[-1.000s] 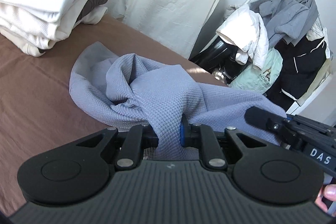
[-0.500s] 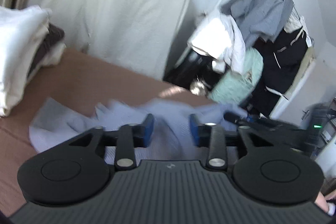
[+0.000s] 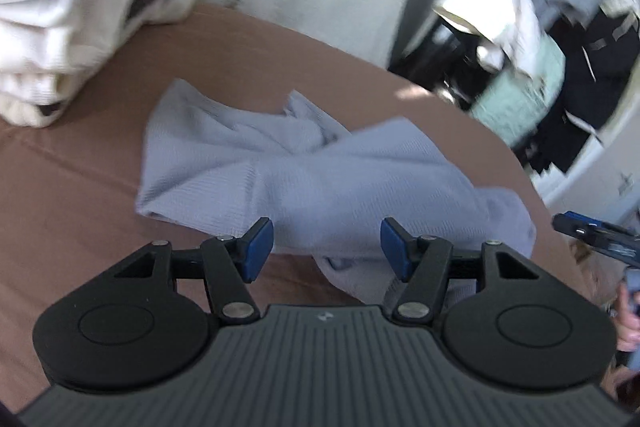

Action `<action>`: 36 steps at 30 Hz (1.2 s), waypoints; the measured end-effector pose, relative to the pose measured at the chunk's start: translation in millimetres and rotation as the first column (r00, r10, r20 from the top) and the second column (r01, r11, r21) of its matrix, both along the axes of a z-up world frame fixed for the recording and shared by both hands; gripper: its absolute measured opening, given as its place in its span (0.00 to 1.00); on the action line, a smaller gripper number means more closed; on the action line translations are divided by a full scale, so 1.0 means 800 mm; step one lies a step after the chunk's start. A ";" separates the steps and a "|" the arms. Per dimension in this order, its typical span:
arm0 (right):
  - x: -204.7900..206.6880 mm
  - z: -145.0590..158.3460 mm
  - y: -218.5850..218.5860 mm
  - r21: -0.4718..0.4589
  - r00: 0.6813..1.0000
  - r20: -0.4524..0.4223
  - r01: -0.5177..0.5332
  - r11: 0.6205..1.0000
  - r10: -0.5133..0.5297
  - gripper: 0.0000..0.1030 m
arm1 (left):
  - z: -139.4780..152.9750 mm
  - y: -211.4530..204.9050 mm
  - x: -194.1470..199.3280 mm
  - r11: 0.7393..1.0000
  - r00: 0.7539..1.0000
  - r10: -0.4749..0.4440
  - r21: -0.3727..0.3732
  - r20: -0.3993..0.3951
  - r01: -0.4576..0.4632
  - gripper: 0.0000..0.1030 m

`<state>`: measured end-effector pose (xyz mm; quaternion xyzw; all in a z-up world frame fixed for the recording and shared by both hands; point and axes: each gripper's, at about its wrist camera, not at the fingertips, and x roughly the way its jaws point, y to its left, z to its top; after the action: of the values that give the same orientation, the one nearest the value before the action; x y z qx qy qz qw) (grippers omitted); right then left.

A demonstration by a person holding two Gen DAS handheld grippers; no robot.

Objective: Fold clothes

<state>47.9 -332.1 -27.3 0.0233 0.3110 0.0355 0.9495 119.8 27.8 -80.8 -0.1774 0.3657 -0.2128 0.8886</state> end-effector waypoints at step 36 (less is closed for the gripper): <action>-0.091 0.070 -0.020 -0.253 0.951 0.211 0.275 0.927 -0.225 0.03 | 0.163 0.052 -0.081 0.964 0.859 0.244 -0.011 0.450 -0.267 0.07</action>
<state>-24.9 -347.7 28.7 -0.0747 0.2212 -0.1285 0.9638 55.0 69.6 49.7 -0.1476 0.1302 -0.1187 0.9732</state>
